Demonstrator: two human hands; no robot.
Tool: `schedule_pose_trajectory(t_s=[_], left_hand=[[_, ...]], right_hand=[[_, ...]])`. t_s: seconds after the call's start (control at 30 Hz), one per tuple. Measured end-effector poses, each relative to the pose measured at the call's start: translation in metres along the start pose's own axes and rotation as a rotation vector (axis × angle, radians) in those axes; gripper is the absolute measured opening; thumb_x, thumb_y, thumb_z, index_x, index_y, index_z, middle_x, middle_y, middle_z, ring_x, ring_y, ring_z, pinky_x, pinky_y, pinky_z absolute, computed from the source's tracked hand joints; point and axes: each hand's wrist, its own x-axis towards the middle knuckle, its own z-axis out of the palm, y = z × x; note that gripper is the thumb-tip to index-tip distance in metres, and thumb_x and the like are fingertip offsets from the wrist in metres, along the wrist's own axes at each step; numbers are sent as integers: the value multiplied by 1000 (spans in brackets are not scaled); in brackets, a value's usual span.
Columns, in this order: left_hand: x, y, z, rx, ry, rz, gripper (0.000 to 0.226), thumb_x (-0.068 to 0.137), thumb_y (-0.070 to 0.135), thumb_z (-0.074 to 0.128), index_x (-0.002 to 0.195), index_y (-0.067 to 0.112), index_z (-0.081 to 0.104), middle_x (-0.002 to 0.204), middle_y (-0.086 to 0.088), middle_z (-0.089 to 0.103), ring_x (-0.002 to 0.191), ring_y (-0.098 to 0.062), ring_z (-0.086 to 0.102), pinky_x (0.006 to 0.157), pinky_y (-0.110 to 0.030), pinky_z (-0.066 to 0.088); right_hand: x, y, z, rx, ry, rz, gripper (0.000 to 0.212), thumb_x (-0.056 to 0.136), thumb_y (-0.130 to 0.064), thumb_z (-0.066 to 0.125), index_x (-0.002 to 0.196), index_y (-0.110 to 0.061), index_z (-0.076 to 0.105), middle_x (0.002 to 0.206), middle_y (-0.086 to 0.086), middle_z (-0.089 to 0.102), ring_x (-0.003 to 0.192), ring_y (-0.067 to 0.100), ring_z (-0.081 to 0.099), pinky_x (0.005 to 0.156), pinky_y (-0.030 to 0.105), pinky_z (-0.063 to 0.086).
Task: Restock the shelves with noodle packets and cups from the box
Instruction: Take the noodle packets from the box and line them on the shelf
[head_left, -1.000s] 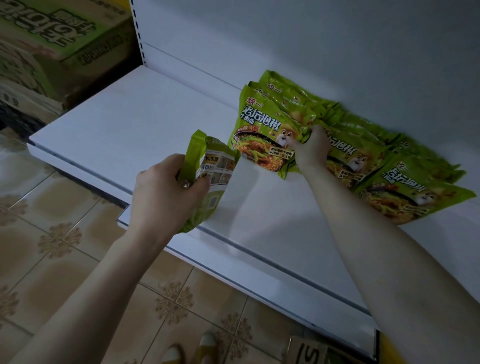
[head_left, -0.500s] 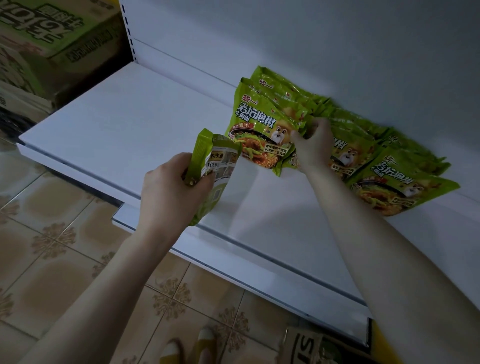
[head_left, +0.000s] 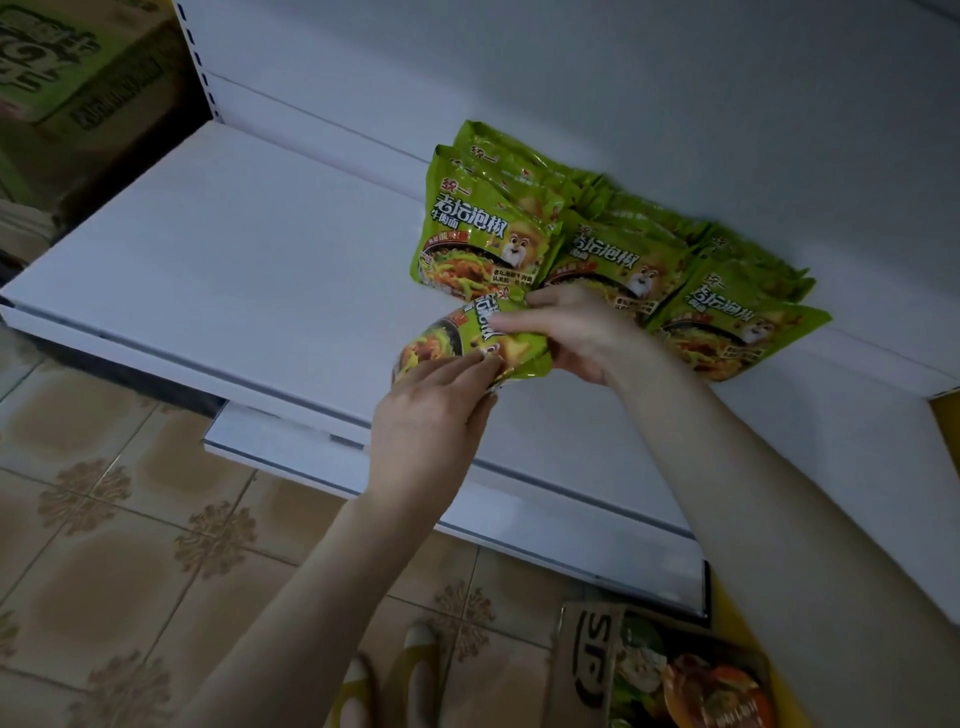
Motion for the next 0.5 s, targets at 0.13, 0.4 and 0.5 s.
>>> schedule_pose_trajectory(t_s=[0.13, 0.4, 0.5], left_hand=[[-8, 1, 6, -104, -177, 99, 32, 73, 27, 63, 97, 8, 72, 99, -8, 72, 90, -26, 69, 70, -40, 59], [14, -17, -13, -181, -88, -345, 65, 85, 33, 63, 139, 8, 37, 146, -9, 37, 134, -24, 36, 106, -34, 29], [20, -11, -11, -381, -297, -395, 78, 75, 54, 66, 139, 19, 37, 132, -3, 54, 122, -18, 50, 99, -34, 41]], right_hand=[[-5, 14, -8, 19, 58, -54, 46, 73, 7, 69, 114, -9, 53, 103, 8, 64, 83, 19, 63, 68, 30, 55], [-29, 22, -44, -165, -176, -187, 50, 72, 13, 65, 110, -17, 54, 104, -2, 64, 93, 8, 62, 78, 19, 54], [-33, 25, -53, -179, -230, -217, 49, 72, 14, 65, 108, -19, 56, 101, -5, 64, 93, 4, 61, 79, 17, 53]])
